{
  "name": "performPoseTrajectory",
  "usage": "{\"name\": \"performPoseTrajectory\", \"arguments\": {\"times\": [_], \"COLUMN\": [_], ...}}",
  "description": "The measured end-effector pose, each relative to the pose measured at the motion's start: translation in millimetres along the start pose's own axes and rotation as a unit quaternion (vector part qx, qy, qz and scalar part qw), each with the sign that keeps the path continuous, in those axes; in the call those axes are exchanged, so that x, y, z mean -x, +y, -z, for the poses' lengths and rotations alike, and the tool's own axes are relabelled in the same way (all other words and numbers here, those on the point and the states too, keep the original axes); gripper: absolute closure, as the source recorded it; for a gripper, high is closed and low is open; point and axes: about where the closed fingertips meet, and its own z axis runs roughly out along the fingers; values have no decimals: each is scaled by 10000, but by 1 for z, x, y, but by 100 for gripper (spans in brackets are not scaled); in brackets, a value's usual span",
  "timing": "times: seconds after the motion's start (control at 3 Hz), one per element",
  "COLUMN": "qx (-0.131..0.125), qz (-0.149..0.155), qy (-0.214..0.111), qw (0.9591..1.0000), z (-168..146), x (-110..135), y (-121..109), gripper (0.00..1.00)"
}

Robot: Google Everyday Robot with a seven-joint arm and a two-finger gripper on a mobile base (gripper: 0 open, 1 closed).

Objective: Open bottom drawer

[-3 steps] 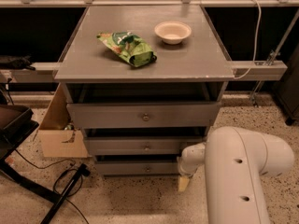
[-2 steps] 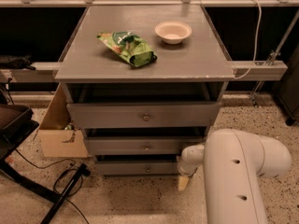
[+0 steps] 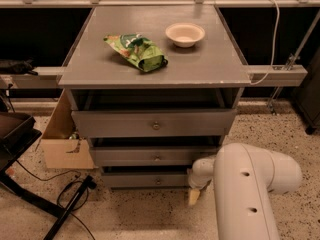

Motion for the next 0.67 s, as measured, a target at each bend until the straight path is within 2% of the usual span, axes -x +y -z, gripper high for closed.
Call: {"name": "performPoseTrajectory", "arguments": {"times": [0.33, 0.67], "qx": [-27, -70], "qz": [32, 99], "qy": [-34, -14], "qw": [10000, 9999], "z": [-11, -14], "x": [6, 11], "y": [-7, -14], "gripper": [18, 41]}}
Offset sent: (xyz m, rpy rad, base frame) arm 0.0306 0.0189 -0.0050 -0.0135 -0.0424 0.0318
